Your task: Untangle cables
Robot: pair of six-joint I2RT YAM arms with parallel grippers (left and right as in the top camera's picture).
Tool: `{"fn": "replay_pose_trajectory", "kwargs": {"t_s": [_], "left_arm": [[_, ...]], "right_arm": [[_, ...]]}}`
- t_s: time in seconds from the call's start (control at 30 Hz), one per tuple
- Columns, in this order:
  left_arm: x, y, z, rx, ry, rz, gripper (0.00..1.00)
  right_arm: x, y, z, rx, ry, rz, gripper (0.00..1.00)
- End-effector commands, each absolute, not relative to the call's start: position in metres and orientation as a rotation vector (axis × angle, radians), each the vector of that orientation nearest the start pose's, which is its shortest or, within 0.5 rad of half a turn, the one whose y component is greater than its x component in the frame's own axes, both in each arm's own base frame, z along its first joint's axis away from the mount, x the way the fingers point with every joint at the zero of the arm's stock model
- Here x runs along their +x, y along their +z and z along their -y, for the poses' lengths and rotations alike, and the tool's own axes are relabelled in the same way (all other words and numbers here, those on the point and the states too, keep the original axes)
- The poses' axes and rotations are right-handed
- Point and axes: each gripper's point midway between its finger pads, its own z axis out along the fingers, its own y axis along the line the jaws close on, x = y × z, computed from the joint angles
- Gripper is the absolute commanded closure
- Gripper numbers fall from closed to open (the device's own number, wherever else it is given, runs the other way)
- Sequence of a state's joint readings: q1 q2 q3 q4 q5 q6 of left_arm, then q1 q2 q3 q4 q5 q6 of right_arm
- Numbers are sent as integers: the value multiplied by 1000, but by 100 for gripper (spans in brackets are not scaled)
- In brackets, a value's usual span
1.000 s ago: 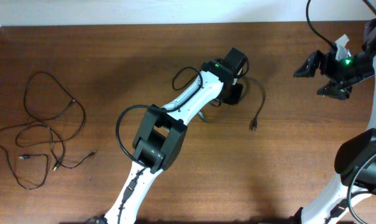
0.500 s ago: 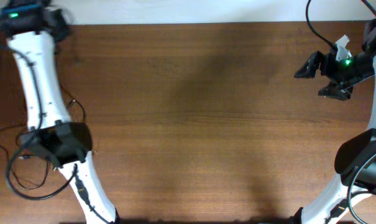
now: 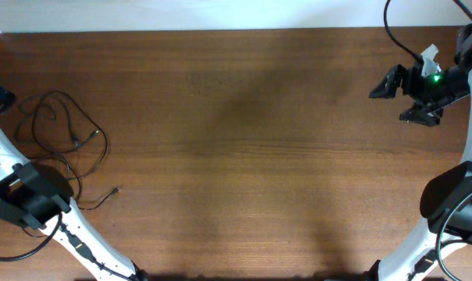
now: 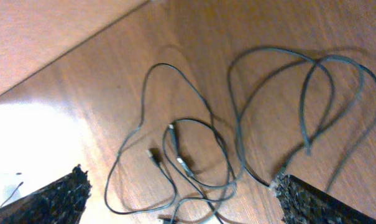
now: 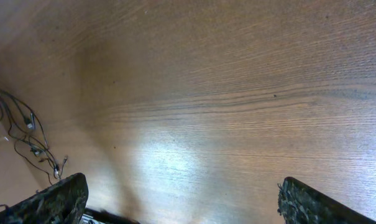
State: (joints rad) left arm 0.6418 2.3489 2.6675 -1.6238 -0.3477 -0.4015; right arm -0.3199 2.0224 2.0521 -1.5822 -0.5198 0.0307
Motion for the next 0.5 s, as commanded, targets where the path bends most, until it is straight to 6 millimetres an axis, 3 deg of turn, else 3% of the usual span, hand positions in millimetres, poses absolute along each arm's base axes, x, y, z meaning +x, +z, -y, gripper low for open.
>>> {"fn": "replay_pose_trajectory", "kwargs": {"t_s": [0.0,0.1,0.13,0.2,0.27,0.33,0.37,0.47], "left_arm": [[374,221,-309,-1358,397,-2483,1],[416,312,-220,-813,165,-2451,1],[422,345,-173,-592,86,-2427,1],[412,381,-105,-399,25,-2399,1],[412,387,-35,-204,-94,-2421,1],[415,384,4,-90,-136,-2442,1],[414,381,33,-5,-162,-2456,1],[413,380,48,38,-176,-2458,1]], "right_arm": [[386,215,28,451,753,-2883,1],[378,262,2,266,623,-2806,1],[368,296,-15,163,579,-2727,1],[344,345,-28,72,511,-2600,1],[312,377,-36,34,493,-2509,1],[299,380,-26,88,413,-2515,1],[292,374,-17,119,343,-2553,1],[289,367,7,274,187,-2581,1]]}}
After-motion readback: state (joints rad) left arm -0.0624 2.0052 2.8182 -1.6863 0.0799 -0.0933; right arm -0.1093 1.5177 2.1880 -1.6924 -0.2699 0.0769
